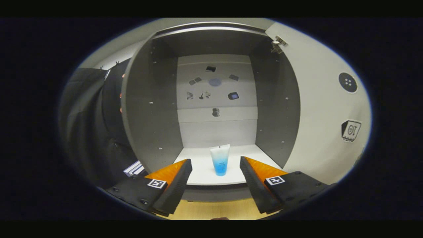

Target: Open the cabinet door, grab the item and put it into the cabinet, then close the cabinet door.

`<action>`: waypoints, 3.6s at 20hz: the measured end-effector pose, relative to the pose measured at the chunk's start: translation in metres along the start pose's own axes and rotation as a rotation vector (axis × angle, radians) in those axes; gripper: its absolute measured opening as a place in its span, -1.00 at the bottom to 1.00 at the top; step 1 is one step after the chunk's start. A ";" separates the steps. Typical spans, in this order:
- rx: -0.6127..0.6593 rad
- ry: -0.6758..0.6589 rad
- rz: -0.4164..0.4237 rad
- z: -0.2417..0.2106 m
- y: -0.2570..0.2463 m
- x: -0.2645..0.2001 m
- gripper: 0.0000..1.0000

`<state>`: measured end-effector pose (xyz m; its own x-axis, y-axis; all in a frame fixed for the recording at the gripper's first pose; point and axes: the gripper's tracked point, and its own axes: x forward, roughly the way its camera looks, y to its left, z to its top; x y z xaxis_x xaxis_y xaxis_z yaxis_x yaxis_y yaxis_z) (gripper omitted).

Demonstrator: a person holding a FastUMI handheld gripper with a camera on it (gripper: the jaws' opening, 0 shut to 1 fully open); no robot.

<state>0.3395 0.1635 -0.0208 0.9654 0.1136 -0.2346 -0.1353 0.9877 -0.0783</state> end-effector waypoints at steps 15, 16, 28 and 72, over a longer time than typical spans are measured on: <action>-0.023 -0.155 -0.013 0.011 -0.038 -0.214 0.84; -0.013 -0.159 -0.019 0.009 -0.045 -0.223 0.84; 0.039 -0.262 -0.181 0.006 -0.168 -0.346 0.84; -0.040 -0.179 -0.296 -0.005 -0.145 -0.252 0.83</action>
<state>0.1149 -0.0089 0.0448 0.9873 -0.1570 -0.0228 0.1516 0.9760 -0.1561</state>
